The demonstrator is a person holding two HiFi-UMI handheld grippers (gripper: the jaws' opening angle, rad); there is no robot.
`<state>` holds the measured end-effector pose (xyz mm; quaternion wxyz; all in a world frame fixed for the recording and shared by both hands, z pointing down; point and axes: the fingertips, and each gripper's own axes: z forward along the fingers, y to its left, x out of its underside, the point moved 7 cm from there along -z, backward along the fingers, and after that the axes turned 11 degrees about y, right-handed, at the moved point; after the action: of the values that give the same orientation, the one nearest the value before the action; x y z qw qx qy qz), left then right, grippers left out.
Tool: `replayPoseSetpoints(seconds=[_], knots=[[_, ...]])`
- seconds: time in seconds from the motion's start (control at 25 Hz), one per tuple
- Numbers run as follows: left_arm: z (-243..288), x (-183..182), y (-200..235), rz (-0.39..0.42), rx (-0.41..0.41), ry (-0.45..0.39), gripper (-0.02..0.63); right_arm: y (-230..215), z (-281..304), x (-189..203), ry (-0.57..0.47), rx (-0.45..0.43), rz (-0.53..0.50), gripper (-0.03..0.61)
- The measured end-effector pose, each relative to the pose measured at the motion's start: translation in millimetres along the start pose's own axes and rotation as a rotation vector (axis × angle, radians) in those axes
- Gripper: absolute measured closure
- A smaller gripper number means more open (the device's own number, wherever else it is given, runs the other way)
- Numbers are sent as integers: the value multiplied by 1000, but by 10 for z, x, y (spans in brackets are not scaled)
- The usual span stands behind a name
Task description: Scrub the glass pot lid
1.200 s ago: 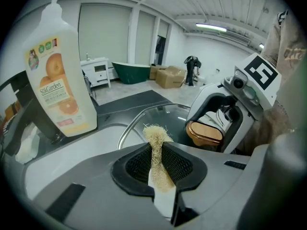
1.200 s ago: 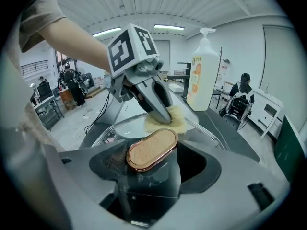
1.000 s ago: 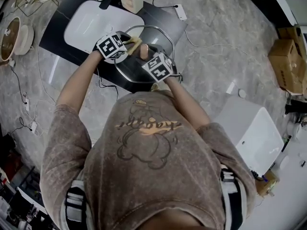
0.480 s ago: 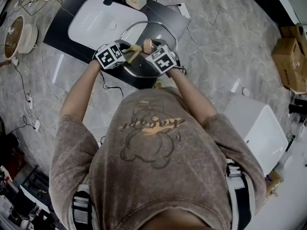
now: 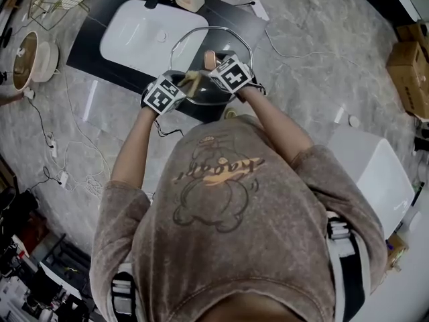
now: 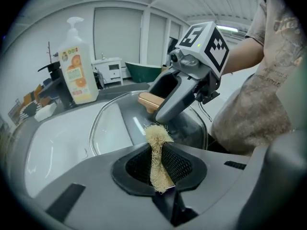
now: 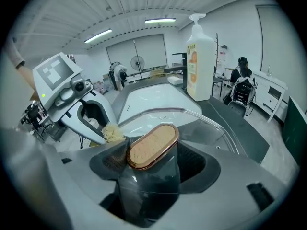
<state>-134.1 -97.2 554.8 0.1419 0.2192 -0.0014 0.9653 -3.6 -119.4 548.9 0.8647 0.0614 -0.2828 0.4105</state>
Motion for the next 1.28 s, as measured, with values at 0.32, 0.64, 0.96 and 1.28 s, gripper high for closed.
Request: replayPoseSetpoints(seconds=[0.32, 0.64, 0.96, 1.28], knots=[[46, -36, -316, -204, -33, -38, 548, 15, -25, -4, 19, 8, -1, 275], [220, -268, -534, -289, -24, -61, 548, -1, -9, 22, 13, 12, 9, 278], [256, -366, -643, -408, 2, -117, 548, -19, 13, 13, 6, 10, 12, 279], [340, -504, -848, -363, 40, -139, 548, -18, 3, 32, 4, 5, 8, 278]])
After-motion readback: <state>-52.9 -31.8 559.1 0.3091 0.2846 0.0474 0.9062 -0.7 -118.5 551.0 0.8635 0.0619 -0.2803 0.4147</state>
